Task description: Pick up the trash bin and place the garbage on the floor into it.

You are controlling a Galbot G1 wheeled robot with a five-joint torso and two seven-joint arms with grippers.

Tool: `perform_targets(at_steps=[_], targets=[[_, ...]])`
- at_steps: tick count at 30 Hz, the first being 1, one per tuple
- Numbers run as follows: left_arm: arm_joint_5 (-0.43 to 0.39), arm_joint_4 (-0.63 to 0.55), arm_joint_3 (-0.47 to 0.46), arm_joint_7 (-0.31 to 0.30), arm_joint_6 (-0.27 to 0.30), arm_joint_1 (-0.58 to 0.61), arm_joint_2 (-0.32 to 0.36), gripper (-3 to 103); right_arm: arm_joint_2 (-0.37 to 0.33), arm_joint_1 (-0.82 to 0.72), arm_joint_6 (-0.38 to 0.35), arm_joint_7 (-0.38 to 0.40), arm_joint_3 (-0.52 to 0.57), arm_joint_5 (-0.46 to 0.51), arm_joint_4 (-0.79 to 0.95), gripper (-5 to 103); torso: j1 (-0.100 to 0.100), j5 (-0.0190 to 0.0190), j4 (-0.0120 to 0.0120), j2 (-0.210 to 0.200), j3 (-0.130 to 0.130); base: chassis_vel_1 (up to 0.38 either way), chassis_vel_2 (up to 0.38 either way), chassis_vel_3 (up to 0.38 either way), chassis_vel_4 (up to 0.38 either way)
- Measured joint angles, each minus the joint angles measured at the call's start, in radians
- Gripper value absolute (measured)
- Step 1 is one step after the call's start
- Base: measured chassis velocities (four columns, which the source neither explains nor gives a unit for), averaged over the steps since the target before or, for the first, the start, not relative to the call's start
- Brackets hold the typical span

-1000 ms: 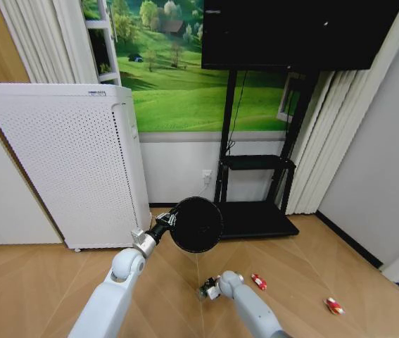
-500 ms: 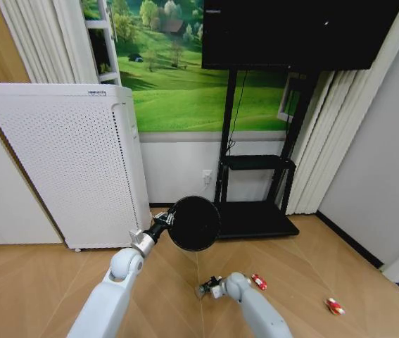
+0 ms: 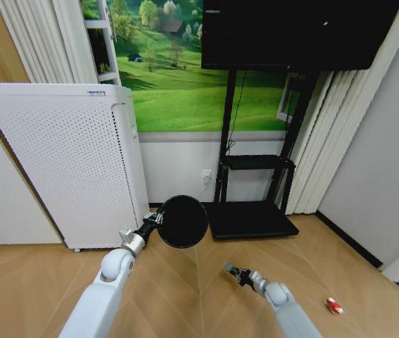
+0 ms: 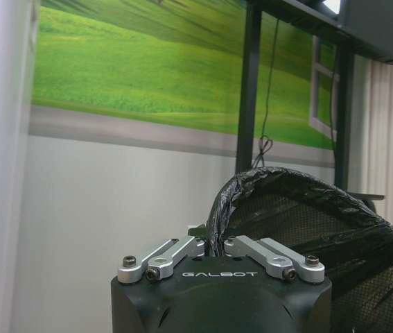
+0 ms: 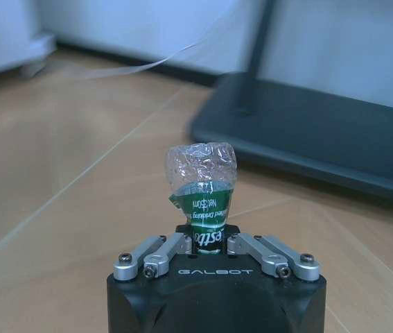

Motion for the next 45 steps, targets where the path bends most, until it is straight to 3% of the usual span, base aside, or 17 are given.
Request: perform_targets(at_steps=[2,3,5,12,18,22,29,32,36,42,45], targets=[[-0.005,0.013,-0.007,-0.017,0.001,-0.003,0.0,7,-0.002,-0.024,0.001,0.063,0.046,0.1,0.055,18,0.0,0.0001,-0.0001,0.0,0.0,0.0,0.0,0.0,0.0],[-0.005,0.013,-0.007,-0.017,0.001,-0.003,0.0,7,-0.002,-0.024,0.001,0.063,0.046,0.1,0.055,18,0.0,0.0001,-0.0001,0.0,0.0,0.0,0.0,0.0,0.0],[-0.013,0.038,-0.007,-0.06,0.003,-0.008,-0.01,7,-0.002,-0.038,-0.023,0.105,0.125,0.177,0.169,18,0.0,-0.0006,0.0001,0.0,0.0,0.0,0.0,0.0,0.0],[-0.019,0.131,0.033,-0.123,0.004,-0.04,-0.061,7,0.021,-0.064,-0.128,0.139,0.28,0.342,0.465,18,0.0,-0.0002,0.0002,0.0,0.0,0.0,0.0,0.0,0.0],[0.004,0.218,0.076,-0.133,0.011,-0.083,-0.122,7,0.034,-0.138,-0.156,0.151,0.268,0.399,0.689,18,0.0,-0.0008,-0.0005,0.0,0.0,0.0,0.0,0.0,0.0],[0.017,0.288,0.125,-0.142,0.012,-0.119,-0.191,7,0.034,-0.16,-0.183,0.158,0.14,0.419,0.839,18,0.0,-0.0006,0.0004,0.0,0.0,0.0,0.0,0.0,0.0],[0.027,0.382,0.242,-0.143,-0.009,-0.163,-0.264,7,0.014,-0.145,-0.188,0.167,0.024,0.386,0.893,18,0.0,-0.0003,-0.0001,0.0,0.0,0.0,0.0,0.0,0.0],[0.05,0.434,0.283,-0.143,-0.024,-0.175,-0.311,7,0.023,-0.152,-0.189,0.172,-0.061,0.327,0.902,18,0.0,-0.0003,-0.0002,0.0,0.0,0.0,0.0,0.0,0.0],[0.053,0.44,0.295,-0.141,-0.028,-0.175,-0.317,7,0.025,-0.164,-0.179,0.18,-0.129,0.24,0.896,14,0.0,-0.0004,0.0,0.0,0.0,0.0,0.0,0.0,0.0],[0.056,0.426,0.298,-0.135,-0.03,-0.171,-0.307,7,0.034,-0.153,-0.133,0.217,-0.259,0.092,0.831,41,0.0,-0.0003,0.0003,0.0,0.0,0.0,0.0,0.0,0.0],[0.052,0.407,0.296,-0.135,-0.029,-0.167,-0.301,7,0.039,-0.143,-0.116,0.217,-0.267,0.057,0.812,46,0.0,-0.0004,0.0003,0.0,0.0,0.0,0.0,0.0,0.0]])
